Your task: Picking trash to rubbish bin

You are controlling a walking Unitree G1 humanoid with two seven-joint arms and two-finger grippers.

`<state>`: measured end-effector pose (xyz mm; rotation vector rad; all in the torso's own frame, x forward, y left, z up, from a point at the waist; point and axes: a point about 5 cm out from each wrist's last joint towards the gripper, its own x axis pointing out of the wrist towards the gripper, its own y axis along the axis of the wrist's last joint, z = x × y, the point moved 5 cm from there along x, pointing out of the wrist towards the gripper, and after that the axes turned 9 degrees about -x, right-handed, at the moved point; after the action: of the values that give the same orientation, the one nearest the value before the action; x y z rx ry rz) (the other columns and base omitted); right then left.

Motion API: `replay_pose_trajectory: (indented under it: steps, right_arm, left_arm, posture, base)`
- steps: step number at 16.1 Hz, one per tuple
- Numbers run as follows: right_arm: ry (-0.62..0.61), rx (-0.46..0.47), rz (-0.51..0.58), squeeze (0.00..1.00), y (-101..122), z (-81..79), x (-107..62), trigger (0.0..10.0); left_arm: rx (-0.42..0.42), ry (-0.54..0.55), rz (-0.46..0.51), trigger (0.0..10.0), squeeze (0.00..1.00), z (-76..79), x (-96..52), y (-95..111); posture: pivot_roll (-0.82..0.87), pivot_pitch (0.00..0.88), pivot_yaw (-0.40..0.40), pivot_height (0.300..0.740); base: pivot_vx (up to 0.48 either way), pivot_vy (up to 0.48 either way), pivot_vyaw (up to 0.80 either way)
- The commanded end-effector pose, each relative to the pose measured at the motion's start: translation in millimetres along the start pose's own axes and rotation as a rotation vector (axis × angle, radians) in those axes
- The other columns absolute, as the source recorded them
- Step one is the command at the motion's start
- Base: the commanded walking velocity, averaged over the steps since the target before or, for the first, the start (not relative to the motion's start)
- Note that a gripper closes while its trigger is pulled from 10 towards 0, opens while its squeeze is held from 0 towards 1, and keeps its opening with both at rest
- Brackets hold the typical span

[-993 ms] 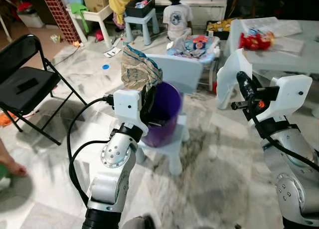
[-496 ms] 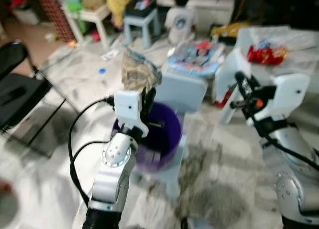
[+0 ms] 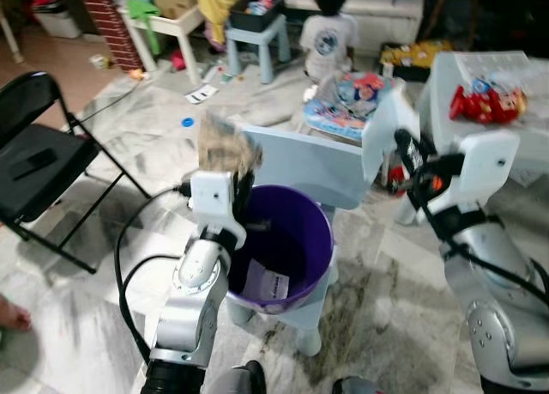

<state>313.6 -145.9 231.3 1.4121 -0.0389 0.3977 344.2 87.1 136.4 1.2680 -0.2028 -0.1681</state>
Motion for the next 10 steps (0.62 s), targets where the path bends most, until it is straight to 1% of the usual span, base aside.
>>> replay_pose_trajectory:
  steps: [1,3,4,5,6,7,8,10]
  right_arm:
    - [0.010,-0.004,-0.002,0.00,-1.4,-2.4,-1.8,0.0]
    - [0.015,-0.003,-0.012,0.00,-4.5,-4.2,-3.3,0.0]
    - [0.018,-0.003,-0.013,0.00,-4.8,-5.0,-3.7,0.0]
    - [0.018,-0.004,-0.015,0.00,-4.9,-5.1,-4.2,0.0]
    - [0.019,-0.005,-0.015,0.00,-4.8,-5.1,-4.9,0.0]
    - [0.018,-0.007,-0.014,0.00,-4.6,-4.7,-5.8,0.0]
    - [0.015,-0.011,-0.016,0.00,-4.5,-3.4,-7.0,0.0]
    - [0.012,-0.015,-0.017,0.00,-4.4,-2.4,-8.3,0.0]
  left_arm:
    - [-0.014,0.024,-0.053,0.0,0.00,-7.3,-3.7,-13.9]
    - [-0.066,0.038,-0.146,0.0,0.00,-6.7,-4.1,-36.9]
    - [-0.087,0.053,-0.175,0.0,0.00,-7.8,-4.1,-45.3]
    - [-0.091,0.051,-0.190,0.0,0.00,-8.0,-4.0,-50.8]
    - [-0.107,0.060,-0.209,0.9,0.00,-10.0,-4.0,-56.7]
    - [-0.154,0.064,-0.234,3.8,0.00,-11.0,-3.7,-62.9]
    - [-0.171,0.044,-0.263,10.0,1.00,-10.0,-2.2,-68.8]
    - [-0.187,0.029,-0.279,10.0,1.00,-8.7,1.5,-70.6]
  posture:
    - [-0.09,0.195,0.036,0.740]
    - [-0.10,0.196,0.037,0.740]
    - [-0.10,0.198,0.038,0.740]
    - [-0.10,0.199,0.039,0.740]
    - [-0.11,0.199,0.040,0.740]
    - [-0.11,0.201,0.041,0.740]
    - [-0.12,0.202,0.044,0.740]
    - [-0.13,0.203,0.046,0.740]
  base:
    - [0.000,0.000,0.00]
    - [0.000,0.000,0.00]
    - [0.000,0.000,0.00]
    - [0.000,0.000,0.00]
    - [0.000,0.000,0.00]
    - [0.000,0.000,0.00]
    - [0.000,0.000,0.00]
    - [0.000,0.000,0.00]
